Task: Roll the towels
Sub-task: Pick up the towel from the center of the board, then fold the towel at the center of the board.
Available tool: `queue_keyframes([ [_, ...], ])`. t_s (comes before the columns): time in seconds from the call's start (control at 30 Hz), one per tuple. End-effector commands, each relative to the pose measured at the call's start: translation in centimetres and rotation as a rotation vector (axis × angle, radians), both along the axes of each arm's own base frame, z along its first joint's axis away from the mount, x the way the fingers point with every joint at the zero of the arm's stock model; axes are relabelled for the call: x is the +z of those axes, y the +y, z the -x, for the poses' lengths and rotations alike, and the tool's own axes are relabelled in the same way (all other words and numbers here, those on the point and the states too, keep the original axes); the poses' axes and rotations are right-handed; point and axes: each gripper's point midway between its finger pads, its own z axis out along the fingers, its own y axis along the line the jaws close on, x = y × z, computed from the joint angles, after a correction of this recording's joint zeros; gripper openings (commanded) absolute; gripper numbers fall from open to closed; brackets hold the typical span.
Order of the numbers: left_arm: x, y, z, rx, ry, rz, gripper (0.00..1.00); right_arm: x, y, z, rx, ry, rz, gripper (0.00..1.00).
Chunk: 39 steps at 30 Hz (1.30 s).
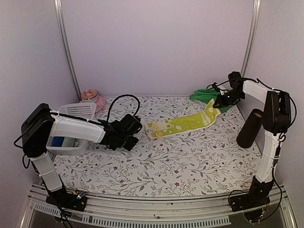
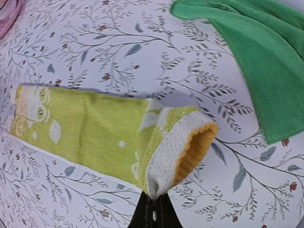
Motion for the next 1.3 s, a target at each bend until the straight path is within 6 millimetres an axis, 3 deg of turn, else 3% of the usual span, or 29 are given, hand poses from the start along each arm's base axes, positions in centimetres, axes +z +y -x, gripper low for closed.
queue_keyframes([
  [0.0, 0.5, 0.3, -0.4, 0.012, -0.009, 0.055, 0.97, 3.3, 7.6, 3.0, 0.184, -0.013, -0.076, 0.02],
  [0.33, 0.2, 1.1, -0.8, 0.029, -0.002, 0.067, 0.97, 4.2, 17.5, 6.1, 0.389, 0.008, -0.145, 0.02],
  [0.57, -0.2, 1.4, -0.9, 0.034, 0.004, 0.065, 0.97, 3.5, 21.9, 7.0, 0.468, 0.030, -0.165, 0.02],
  [0.83, -0.5, 1.4, -0.9, 0.036, 0.010, 0.060, 0.97, 3.1, 25.6, 7.9, 0.543, 0.036, -0.193, 0.02],
  [1.0, -0.6, 1.4, -1.0, 0.037, 0.011, 0.059, 0.97, 3.3, 26.5, 7.7, 0.559, 0.022, -0.208, 0.02],
  [1.27, -0.8, 1.4, -0.9, 0.037, 0.018, 0.053, 0.97, 1.4, 28.2, 8.0, 0.586, 0.049, -0.217, 0.02],
])
